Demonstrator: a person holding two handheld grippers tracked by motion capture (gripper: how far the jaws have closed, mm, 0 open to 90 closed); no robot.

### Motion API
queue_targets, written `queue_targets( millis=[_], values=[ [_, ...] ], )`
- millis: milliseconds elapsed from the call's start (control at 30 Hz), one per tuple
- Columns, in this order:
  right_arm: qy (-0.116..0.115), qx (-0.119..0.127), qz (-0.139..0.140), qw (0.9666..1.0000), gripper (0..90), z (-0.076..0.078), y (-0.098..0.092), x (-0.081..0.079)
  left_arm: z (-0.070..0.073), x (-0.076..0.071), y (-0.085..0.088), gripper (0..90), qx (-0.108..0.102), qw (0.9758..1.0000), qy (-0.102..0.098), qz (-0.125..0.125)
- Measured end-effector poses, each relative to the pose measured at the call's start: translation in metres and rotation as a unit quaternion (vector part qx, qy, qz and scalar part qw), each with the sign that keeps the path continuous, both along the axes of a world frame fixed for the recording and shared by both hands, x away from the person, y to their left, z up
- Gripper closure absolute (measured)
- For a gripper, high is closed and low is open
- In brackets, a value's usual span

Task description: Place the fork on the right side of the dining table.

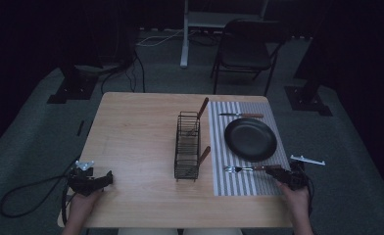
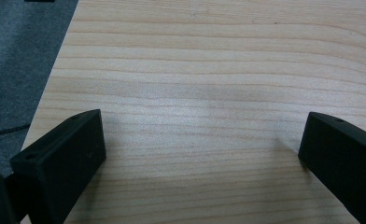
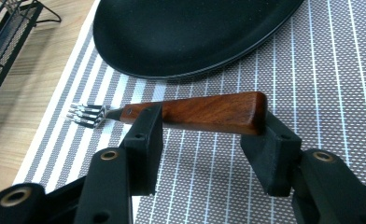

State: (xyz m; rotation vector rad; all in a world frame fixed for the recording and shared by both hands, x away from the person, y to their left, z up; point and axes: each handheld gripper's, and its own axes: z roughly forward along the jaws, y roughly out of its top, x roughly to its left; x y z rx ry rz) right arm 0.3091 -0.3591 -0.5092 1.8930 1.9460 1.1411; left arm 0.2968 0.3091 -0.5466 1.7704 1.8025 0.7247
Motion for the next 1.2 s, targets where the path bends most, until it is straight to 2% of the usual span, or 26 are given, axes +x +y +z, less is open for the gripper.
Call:
queue_targets(
  millis=[233,367,600,867,933,967,1033,1067,1133,1200],
  values=[
    [0.011,0.011,-0.006,0.9999,46.9,-0.008,-0.005,0.002,0.0,0.0,0.0,0.8,0.0,1.0,0.0,0.0],
    [0.017,0.006,-0.012,0.9998,45.4,-0.012,-0.007,0.001,0.0,0.0,0.0,0.8,-0.001,1.0,-0.001,0.002],
    [0.023,-0.014,-0.021,0.9994,44.9,-0.018,-0.01,0.003,0.0,0.0,0.0,0.8,-0.001,1.0,-0.001,0.003],
    [0.021,-0.043,-0.019,0.9987,43.9,-0.018,-0.003,0.005,0.0,0.0,0.0,0.8,-0.001,1.0,-0.001,0.002],
    [0.009,-0.052,-0.019,0.9985,35.6,-0.017,0.001,0.001,0.0,0.0,0.0,0.8,-0.001,1.0,-0.001,0.003],
    [0.001,-0.059,-0.03,0.9978,29.8,-0.016,0.002,-0.001,0.0,0.0,0.0,0.8,-0.001,1.0,-0.001,0.003],
    [0.001,-0.059,-0.03,0.9978,29.8,-0.016,0.002,-0.001,0.0,0.0,0.0,0.8,-0.001,1.0,-0.001,0.002],
    [-0.014,-0.051,-0.033,0.9981,24.5,-0.012,0.002,-0.007,0.0,0.0,0.0,0.8,-0.001,1.0,-0.001,0.002],
    [-0.029,-0.029,-0.028,0.9988,19.8,-0.009,0.004,-0.014,0.0,0.0,0.0,0.8,-0.001,1.0,-0.001,0.002],
    [-0.033,-0.031,-0.018,0.9988,18.7,-0.01,0.01,-0.019,0.0,0.0,0.0,0.8,-0.001,1.0,-0.001,0.002]
  ],
)
